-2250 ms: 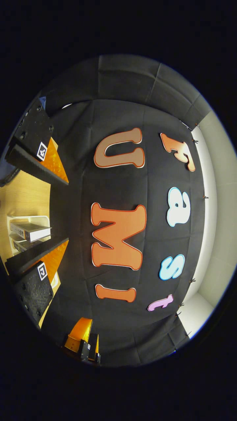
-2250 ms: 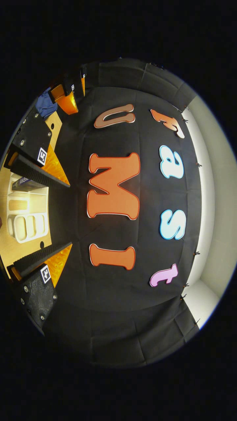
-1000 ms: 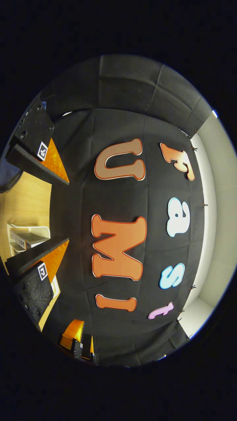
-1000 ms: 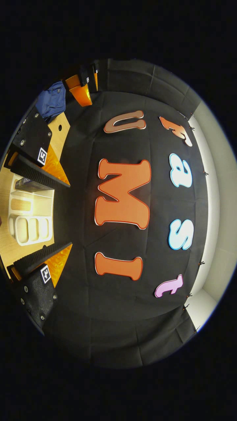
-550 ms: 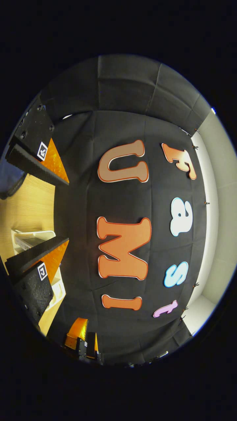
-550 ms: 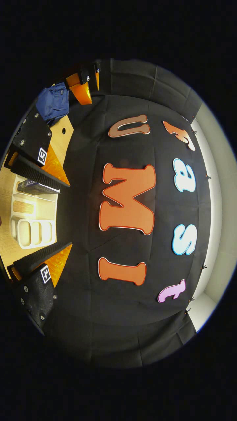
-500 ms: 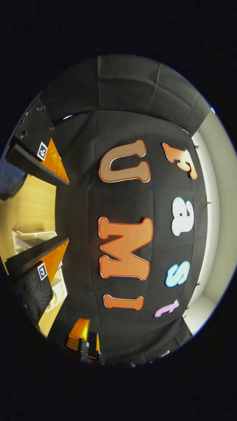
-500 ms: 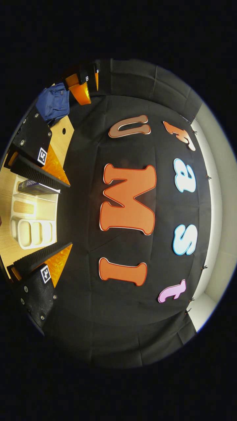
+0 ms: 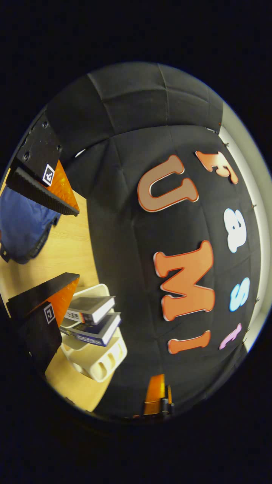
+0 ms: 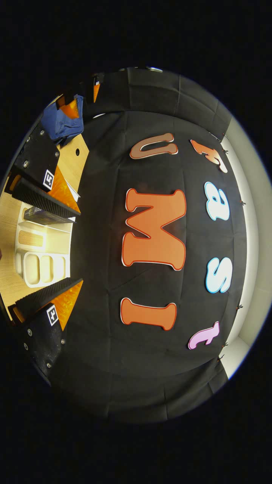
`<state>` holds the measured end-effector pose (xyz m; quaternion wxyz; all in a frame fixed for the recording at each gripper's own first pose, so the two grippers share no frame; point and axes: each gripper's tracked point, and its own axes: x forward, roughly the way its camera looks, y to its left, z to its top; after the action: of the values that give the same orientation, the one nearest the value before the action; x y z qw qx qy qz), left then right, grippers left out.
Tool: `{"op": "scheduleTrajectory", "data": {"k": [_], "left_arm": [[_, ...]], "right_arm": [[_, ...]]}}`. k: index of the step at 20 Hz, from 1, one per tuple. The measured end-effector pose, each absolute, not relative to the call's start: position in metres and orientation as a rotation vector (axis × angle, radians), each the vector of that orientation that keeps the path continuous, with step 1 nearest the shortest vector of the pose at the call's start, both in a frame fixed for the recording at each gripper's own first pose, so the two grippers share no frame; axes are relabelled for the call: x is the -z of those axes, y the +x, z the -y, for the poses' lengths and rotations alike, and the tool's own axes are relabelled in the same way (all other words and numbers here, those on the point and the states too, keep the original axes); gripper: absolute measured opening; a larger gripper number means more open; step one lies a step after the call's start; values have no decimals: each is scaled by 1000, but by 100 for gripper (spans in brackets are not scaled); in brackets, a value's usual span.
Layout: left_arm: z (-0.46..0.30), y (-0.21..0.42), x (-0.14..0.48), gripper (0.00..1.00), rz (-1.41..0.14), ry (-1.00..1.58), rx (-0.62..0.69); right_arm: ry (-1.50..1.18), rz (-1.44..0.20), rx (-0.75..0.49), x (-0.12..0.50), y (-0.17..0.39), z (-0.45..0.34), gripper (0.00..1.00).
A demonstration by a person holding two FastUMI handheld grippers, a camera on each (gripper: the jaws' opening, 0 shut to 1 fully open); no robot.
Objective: Open the schoolbag, grab two books from the bookshelf and put them into the schoolbag.
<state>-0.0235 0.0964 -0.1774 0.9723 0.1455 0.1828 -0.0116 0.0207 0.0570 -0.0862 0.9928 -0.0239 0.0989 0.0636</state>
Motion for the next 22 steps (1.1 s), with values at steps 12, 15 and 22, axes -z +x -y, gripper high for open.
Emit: {"op": "scheduleTrajectory", "data": {"k": [12, 15, 22], "left_arm": [[-115, -93, 334, 97, -779, 594, 92], [-122, -111, 360, 98, -846, 675, 109], [-144, -136, 397, 97, -918, 886, 87]], "right_arm": [[-51, -247, -93, 112, 25, -28, 94], [-54, -265, -77, 120, 24, -20, 93], [-66, -302, -49, 136, 18, -9, 94]]}}
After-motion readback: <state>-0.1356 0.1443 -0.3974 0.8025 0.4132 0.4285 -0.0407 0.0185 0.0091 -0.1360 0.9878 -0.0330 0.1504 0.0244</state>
